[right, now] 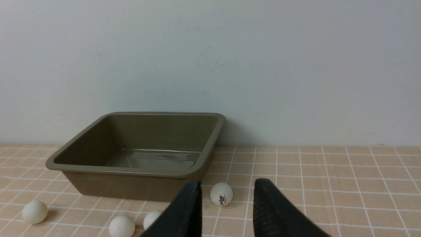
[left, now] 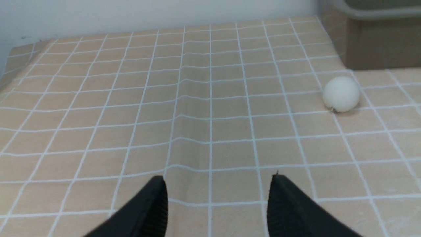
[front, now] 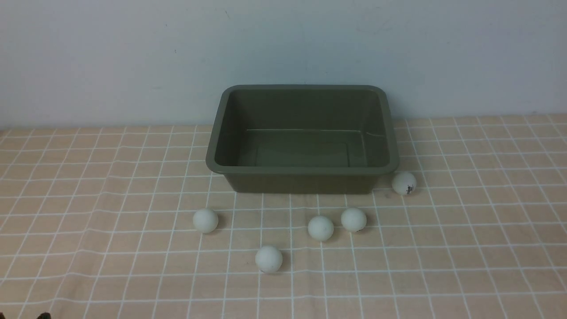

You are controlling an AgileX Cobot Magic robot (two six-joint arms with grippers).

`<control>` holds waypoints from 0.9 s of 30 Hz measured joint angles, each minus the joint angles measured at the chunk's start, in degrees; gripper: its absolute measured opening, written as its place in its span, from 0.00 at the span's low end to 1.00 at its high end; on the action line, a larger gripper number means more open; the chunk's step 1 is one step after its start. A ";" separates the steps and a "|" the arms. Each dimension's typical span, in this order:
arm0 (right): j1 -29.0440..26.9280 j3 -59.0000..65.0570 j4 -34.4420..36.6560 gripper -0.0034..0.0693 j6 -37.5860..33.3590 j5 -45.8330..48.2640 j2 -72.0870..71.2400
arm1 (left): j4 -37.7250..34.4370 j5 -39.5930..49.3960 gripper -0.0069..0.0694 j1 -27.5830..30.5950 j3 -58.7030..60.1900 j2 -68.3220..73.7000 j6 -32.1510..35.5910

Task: Put the table tennis balls into the box on the light coffee tablecloth.
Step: 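Reach for and grasp a ping pong ball on the table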

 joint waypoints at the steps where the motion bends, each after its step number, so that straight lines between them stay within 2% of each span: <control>1: 0.00 0.00 0.00 0.34 0.00 0.00 0.00 | -2.24 -0.87 0.54 0.00 0.02 0.00 -0.77; 8: 0.00 0.00 0.00 0.34 0.00 0.00 0.00 | -18.88 -6.76 0.54 0.00 0.07 0.00 -3.62; 9: 0.00 0.00 0.05 0.34 0.00 0.00 0.00 | -24.70 -8.51 0.54 0.00 0.07 0.00 -3.78; 11: 0.00 0.00 0.05 0.34 0.00 0.00 0.00 | -30.64 -9.85 0.54 0.00 0.07 0.00 -3.97; 12: 0.00 0.00 0.05 0.34 0.00 0.00 0.00 | -30.64 -9.96 0.54 0.00 0.07 0.00 -3.97; 14: 0.00 0.00 0.05 0.34 0.00 0.06 0.00 | -36.41 -12.01 0.54 0.00 0.07 0.00 -3.80; 18: 0.00 0.00 0.05 0.34 0.00 1.06 0.00 | -40.13 -14.47 0.54 0.00 0.07 0.00 -3.20; 27: 0.00 0.00 0.05 0.34 0.00 2.80 0.00 | -41.44 -14.35 0.54 0.00 0.07 0.00 -3.20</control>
